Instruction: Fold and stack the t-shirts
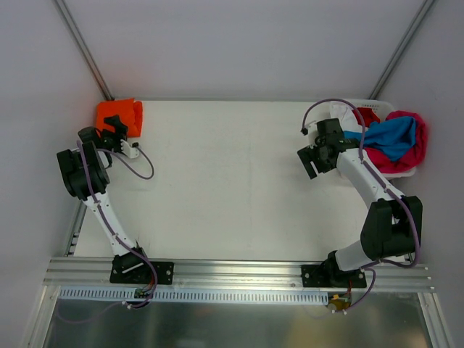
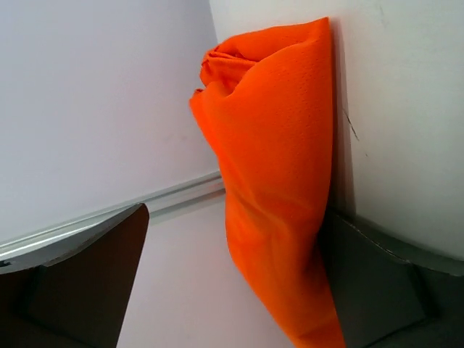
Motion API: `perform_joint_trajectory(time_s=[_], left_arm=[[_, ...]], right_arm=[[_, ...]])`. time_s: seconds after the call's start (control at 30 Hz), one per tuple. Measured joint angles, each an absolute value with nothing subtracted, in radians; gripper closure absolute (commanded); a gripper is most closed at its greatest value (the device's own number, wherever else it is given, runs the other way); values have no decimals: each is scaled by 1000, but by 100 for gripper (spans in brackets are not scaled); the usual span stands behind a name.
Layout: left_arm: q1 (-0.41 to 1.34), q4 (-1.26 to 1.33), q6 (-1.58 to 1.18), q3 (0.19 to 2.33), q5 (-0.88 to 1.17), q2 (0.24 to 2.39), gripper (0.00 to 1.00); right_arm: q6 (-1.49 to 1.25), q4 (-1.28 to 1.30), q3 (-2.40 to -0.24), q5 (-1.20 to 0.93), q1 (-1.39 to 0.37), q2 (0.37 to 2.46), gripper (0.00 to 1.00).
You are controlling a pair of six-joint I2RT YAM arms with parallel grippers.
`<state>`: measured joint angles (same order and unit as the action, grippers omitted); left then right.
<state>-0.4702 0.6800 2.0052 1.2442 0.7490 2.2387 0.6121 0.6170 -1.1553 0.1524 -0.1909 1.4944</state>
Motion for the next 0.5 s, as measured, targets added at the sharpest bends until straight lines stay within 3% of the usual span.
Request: perform_joint_trajectory(time_s=[0.27,0.5], left_arm=[[-452,865,1976,1265,805,2299,1],[-340,1007,1785,1275,673,2318,1]], right_arm=[[583,589,-1155,236,-188,1494,15],[563,579,-1155,274,-187,1493,16]])
